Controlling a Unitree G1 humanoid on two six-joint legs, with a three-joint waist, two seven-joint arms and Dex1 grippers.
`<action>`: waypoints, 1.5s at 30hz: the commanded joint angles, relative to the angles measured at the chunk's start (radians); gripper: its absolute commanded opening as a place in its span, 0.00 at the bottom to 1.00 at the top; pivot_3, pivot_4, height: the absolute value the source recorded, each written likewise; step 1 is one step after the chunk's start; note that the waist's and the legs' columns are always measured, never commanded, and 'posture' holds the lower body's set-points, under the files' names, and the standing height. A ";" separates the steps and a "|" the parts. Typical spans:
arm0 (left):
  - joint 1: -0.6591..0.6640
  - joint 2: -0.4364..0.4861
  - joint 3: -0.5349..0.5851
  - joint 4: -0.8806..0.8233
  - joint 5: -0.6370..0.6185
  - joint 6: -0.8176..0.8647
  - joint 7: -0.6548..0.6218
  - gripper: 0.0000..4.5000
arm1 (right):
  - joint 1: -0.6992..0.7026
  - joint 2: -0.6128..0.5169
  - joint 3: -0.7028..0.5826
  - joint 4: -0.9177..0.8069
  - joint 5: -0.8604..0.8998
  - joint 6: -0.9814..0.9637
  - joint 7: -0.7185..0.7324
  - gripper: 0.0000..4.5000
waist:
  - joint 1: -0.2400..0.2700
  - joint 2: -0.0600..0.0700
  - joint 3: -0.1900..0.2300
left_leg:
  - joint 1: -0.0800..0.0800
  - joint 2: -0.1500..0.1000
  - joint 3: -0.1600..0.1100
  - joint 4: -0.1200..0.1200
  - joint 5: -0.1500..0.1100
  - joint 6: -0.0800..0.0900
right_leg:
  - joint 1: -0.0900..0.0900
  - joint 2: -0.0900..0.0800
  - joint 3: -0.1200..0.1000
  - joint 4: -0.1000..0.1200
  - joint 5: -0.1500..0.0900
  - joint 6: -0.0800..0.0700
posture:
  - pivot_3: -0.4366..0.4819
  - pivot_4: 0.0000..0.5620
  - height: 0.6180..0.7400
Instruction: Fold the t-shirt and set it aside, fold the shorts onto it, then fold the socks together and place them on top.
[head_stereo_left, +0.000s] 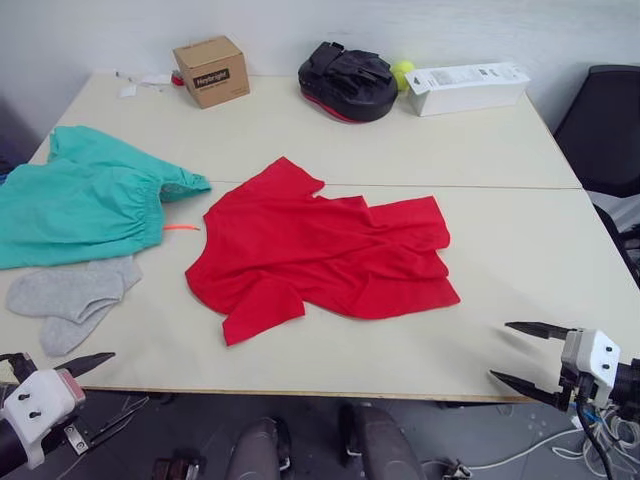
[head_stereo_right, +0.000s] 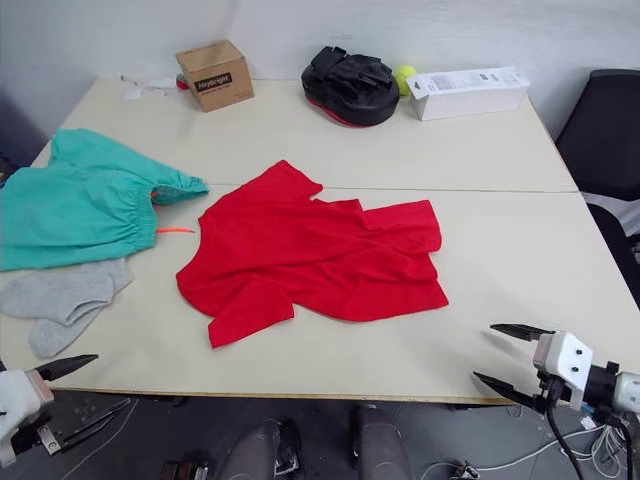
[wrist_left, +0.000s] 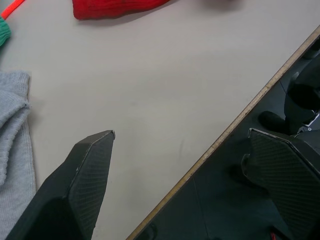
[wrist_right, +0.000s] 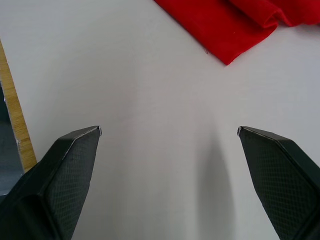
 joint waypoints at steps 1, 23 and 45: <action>0.015 -0.009 0.027 -0.020 -0.037 0.007 -0.003 1.00 | -0.016 0.011 -0.008 -0.031 0.018 0.009 -0.016 0.99 | 0.000 0.000 0.000 | 0.000 0.000 0.000 0.000 0.000 0.000 | 0.000 0.000 0.000 0.000 0.000 0.000 | 0.48 0.27 1.00; 0.118 -0.018 0.142 -0.109 -0.237 0.220 -0.089 1.00 | 0.135 0.042 -0.206 0.030 0.035 -0.011 -0.075 0.99 | -0.001 -0.002 -0.001 | 0.001 0.000 -0.001 0.001 -0.001 0.001 | 0.003 0.000 -0.001 -0.002 0.000 0.000 | 0.48 0.27 1.00; -0.526 0.207 -0.583 -0.205 0.077 0.554 0.225 1.00 | -0.329 0.018 0.244 -0.146 -0.220 0.214 -0.158 0.99 | -0.018 0.003 0.000 | 0.015 -0.001 0.000 -0.006 0.003 -0.009 | 0.012 0.002 0.001 0.000 0.008 0.014 | 0.48 0.27 1.00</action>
